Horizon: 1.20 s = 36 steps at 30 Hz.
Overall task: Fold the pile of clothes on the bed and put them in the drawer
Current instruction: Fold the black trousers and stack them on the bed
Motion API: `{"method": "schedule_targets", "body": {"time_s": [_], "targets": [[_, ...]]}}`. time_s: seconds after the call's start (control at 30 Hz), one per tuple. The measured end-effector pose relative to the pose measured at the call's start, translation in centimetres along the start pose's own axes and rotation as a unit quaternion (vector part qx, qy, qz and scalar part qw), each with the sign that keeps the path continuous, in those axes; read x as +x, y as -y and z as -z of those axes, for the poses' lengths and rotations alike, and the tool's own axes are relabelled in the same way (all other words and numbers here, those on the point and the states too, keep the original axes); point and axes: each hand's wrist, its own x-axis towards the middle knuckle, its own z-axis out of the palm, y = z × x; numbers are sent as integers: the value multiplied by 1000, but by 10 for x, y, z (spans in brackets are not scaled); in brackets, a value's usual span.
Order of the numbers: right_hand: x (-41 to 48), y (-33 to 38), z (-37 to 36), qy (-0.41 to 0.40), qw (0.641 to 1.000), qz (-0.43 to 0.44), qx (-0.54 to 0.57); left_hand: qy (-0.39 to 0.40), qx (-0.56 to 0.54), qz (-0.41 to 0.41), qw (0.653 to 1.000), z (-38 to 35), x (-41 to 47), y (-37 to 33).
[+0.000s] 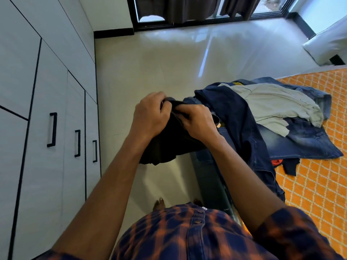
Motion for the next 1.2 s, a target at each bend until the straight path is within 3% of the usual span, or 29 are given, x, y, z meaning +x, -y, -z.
{"method": "schedule_targets", "body": {"time_s": [0.13,0.23,0.3,0.4,0.53,0.63,0.73,0.83,0.93,1.0,1.07,1.2], "targets": [[0,2,-11,-56,991,-45,109,76,-143,71,984,4,2,19],[-1,-2,-19,-35,994,-46,96,165,-163,48,972,13,-1,36],[-1,-3,-21,-29,991,-52,118,199,-121,0,973,16,2,42],[6,2,-21,-8,986,-55,158,174,-30,-70,982,14,5,44],[16,7,-8,63,981,-29,179,164,-61,-53,983,15,9,57],[9,-3,13,43,997,36,54,146,-134,-25,980,20,9,64],[-5,-26,39,62,992,20,-110,168,-265,16,949,26,6,61],[-7,-49,52,142,979,-26,-146,233,-311,7,921,29,7,54],[2,-67,66,146,973,-78,-159,260,-345,16,902,28,9,59],[1,-78,71,155,982,-90,-62,250,-386,37,887,28,7,65],[-3,-86,72,104,983,-87,122,231,-417,54,878,29,6,71],[-8,-79,58,14,903,-122,411,197,-506,84,835,34,2,75]]}}
